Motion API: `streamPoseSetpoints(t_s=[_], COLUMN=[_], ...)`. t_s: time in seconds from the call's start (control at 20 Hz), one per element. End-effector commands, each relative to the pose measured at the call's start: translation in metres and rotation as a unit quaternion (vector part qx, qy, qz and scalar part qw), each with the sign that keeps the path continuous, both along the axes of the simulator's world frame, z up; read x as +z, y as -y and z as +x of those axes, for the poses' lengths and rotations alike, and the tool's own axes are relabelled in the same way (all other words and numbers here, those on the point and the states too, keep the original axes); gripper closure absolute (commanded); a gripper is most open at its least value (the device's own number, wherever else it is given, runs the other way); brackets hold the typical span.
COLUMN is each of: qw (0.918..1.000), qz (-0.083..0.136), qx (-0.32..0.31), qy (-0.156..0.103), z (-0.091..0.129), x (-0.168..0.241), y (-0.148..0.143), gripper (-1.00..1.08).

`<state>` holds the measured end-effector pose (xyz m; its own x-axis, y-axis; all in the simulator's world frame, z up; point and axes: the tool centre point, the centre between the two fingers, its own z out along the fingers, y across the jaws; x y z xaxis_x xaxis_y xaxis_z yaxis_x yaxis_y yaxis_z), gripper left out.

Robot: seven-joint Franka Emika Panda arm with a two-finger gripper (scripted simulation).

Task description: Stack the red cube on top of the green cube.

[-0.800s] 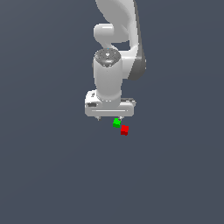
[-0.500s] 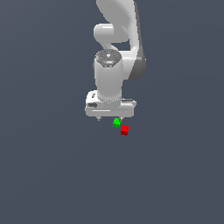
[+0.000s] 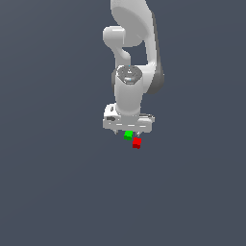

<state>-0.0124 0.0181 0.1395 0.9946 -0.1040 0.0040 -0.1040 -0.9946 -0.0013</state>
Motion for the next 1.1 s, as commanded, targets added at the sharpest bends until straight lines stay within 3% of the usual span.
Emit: streamPoseSetpoints(t_s=[0.0,0.5,1.05], qw=[0.9999,0.9980,0.9976], qz=[0.000,0.000,0.000], qx=[-0.015,-0.063,-0.070], qy=[-0.001,-0.002,-0.002], z=[-0.005,-0.014,-0.015], x=[-0.015,-0.061,-0.074], y=[-0.012,-0.049,-0.055], gripper=[-0.92,-0.92,-0.92])
